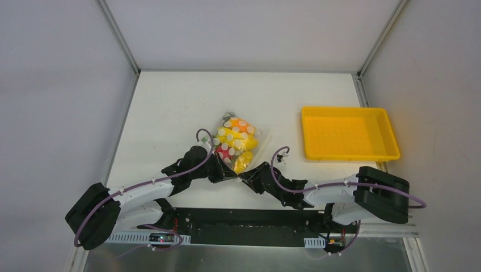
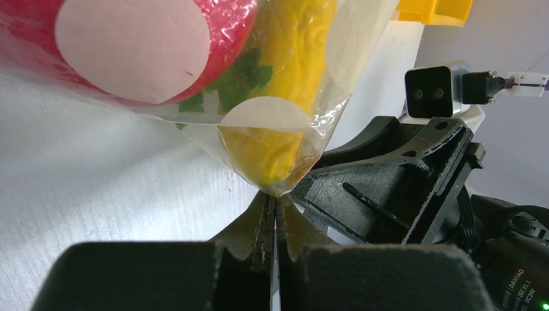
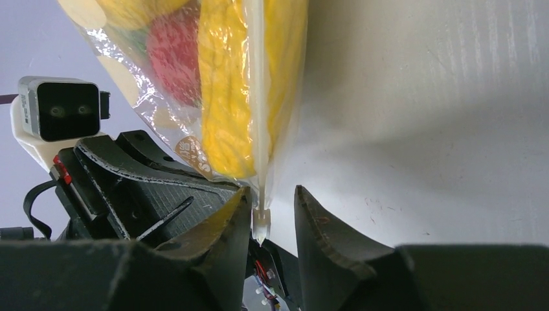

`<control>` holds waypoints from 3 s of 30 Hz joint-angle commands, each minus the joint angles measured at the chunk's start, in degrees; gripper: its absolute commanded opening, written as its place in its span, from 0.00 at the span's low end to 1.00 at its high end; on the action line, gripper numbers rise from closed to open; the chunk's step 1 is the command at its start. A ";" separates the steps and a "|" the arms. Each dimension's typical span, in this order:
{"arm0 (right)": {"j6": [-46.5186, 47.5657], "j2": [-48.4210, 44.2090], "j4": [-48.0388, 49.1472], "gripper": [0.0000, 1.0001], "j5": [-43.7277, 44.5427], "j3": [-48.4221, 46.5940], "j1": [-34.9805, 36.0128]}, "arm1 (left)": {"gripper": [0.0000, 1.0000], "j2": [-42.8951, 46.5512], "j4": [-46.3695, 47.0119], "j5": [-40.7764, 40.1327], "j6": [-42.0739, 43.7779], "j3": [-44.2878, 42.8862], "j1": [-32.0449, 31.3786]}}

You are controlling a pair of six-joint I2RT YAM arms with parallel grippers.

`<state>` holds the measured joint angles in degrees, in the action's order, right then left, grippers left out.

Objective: Open the zip-top bag and remove the fake food

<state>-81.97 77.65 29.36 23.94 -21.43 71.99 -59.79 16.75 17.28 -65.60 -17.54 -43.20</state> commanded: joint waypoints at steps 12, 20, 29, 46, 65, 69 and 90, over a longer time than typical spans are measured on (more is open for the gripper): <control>-1.58 -1.53 4.03 0.32 1.14 -0.60 2.79 | 0.00 -0.61 1.79 -1.32 -0.05 -2.07 -1.09; -2.33 -2.88 3.96 0.18 3.30 1.88 3.25 | 0.00 -0.02 1.69 -0.56 0.04 -1.24 -1.05; -1.49 -4.25 3.68 0.00 4.22 3.39 3.25 | 0.00 2.30 -2.53 1.79 2.25 -0.24 -1.09; 2.35 -17.80 -14.67 0.00 11.85 1.76 1.52 | 0.00 11.74 -26.35 -2.08 11.19 -2.83 0.10; 16.33 -31.00 -34.19 0.00 1.82 -4.16 -21.88 | 0.00 22.48 -51.33 -14.53 23.70 -11.71 11.88; 22.38 -26.01 -33.07 0.00 -4.60 -8.06 -28.03 | 0.00 20.55 -51.18 -13.66 26.92 -15.02 12.18; 34.31 -29.07 -49.42 0.88 -7.25 -15.86 -31.38 | 0.75 6.47 -65.40 -27.47 45.59 -39.36 -3.72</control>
<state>-50.94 53.76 -11.64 13.06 -35.35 40.75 -49.10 -44.77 -2.07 -24.43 -52.84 -40.60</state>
